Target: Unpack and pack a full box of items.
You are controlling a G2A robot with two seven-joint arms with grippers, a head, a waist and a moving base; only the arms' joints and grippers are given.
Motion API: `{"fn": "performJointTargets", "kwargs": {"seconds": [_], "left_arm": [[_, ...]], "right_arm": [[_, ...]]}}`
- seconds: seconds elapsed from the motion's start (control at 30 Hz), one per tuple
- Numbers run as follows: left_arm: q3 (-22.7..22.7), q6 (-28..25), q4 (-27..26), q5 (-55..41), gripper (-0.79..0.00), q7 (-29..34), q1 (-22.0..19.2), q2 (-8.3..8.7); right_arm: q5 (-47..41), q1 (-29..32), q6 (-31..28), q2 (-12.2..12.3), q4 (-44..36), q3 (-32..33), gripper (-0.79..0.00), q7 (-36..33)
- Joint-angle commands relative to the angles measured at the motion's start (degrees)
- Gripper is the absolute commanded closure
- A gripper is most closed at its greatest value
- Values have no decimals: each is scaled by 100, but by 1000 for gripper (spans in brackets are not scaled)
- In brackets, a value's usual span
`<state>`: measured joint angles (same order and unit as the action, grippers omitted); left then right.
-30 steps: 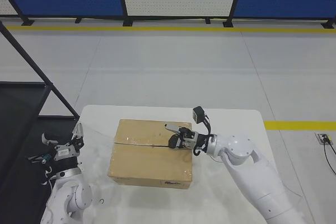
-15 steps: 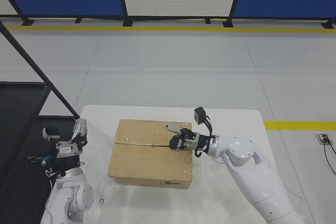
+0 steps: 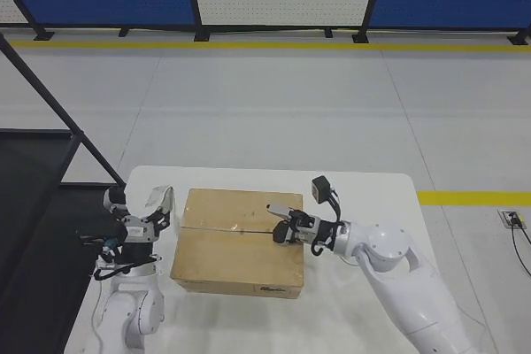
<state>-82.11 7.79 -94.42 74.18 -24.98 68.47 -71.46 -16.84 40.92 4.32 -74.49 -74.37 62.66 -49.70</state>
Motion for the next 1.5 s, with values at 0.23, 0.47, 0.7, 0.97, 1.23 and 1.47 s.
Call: {"fn": "performJointTargets", "kwargs": {"seconds": [0.23, 0.47, 0.7, 0.97, 1.23, 1.47], "left_arm": [[305, -101, -80, 439, -785, 248, -38, -43], [482, -177, -116, 695, -785, 486, -92, -74], [625, -225, -22, 897, -785, 673, -185, -106], [812, -315, 11, 1166, -785, 815, -264, -142], [937, -395, -37, 1349, -785, 886, -250, -172], [1046, -461, 135, 1469, -785, 988, -348, -204]], "right_arm": [[70, 77, 10, 29, -124, 29, -785, -8], [65, 145, -16, 48, -204, 62, -785, -13], [30, 188, -75, 58, -231, 82, -785, 3], [9, 226, -98, 71, -255, 104, -785, 15], [-62, 237, -180, 69, -241, 142, -785, 191], [-77, 220, -177, 70, -216, 137, -785, 209]]}}
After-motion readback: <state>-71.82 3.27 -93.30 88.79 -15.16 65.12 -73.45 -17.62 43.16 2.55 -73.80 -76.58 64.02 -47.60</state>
